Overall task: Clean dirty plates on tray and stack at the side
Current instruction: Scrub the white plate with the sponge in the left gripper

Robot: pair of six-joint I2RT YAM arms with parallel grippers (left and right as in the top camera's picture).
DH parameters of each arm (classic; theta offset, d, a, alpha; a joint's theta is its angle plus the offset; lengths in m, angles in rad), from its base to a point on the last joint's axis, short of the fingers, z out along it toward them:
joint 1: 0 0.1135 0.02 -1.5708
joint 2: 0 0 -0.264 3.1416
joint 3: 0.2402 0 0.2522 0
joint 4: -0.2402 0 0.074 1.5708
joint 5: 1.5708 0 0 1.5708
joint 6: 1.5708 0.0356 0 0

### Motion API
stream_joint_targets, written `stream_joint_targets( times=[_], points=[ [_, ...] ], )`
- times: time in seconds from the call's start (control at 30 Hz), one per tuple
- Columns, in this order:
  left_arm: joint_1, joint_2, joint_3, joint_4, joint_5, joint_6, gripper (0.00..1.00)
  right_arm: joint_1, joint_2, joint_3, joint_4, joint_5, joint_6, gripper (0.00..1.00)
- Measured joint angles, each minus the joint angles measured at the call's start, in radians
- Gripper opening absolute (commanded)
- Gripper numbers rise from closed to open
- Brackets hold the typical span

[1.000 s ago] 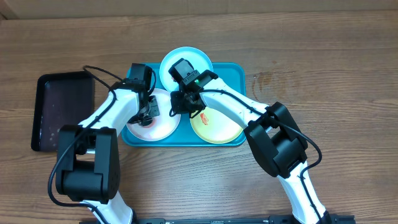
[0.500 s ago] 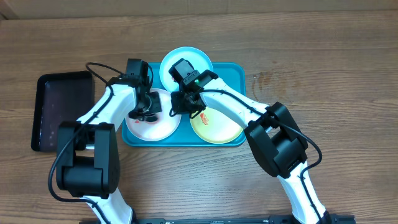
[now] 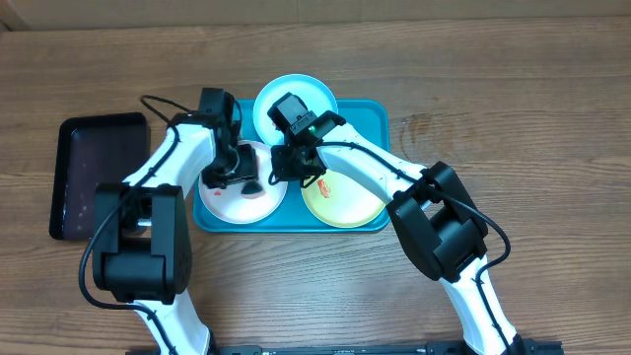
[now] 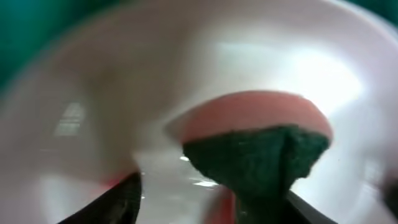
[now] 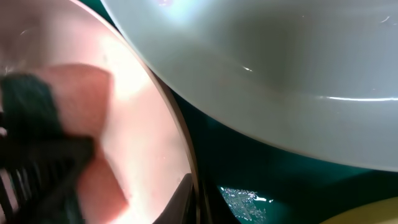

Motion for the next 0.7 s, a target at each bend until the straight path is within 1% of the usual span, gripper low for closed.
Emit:
stream_joint_targets(
  times=[0.03, 0.13, 0.4, 0.5, 0.63, 0.7],
  points=[
    [0.006, 0.000, 0.000, -0.001, -0.032, 0.004, 0.41, 0.000, 0.000, 0.000, 0.000, 0.000, 0.000, 0.04],
    [0.020, 0.003, 0.001, -0.002, -0.081, 0.003, 0.05, 0.000, 0.000, 0.000, 0.000, 0.000, 0.000, 0.04],
    [0.015, 0.018, 0.031, -0.040, -0.087, 0.001, 0.04, 0.000, 0.000, 0.000, 0.001, -0.001, 0.000, 0.04],
    [0.018, 0.021, 0.039, -0.069, -0.148, 0.000, 0.04, 0.000, 0.000, 0.000, 0.000, 0.000, 0.000, 0.04],
    [0.033, 0.035, 0.051, -0.142, -0.303, -0.019, 0.04, 0.000, 0.000, 0.000, 0.005, -0.006, 0.000, 0.04],
    [0.032, 0.041, 0.055, -0.160, -0.325, -0.031, 0.04, 0.005, 0.000, 0.000, 0.014, -0.012, 0.000, 0.04]
  ],
)
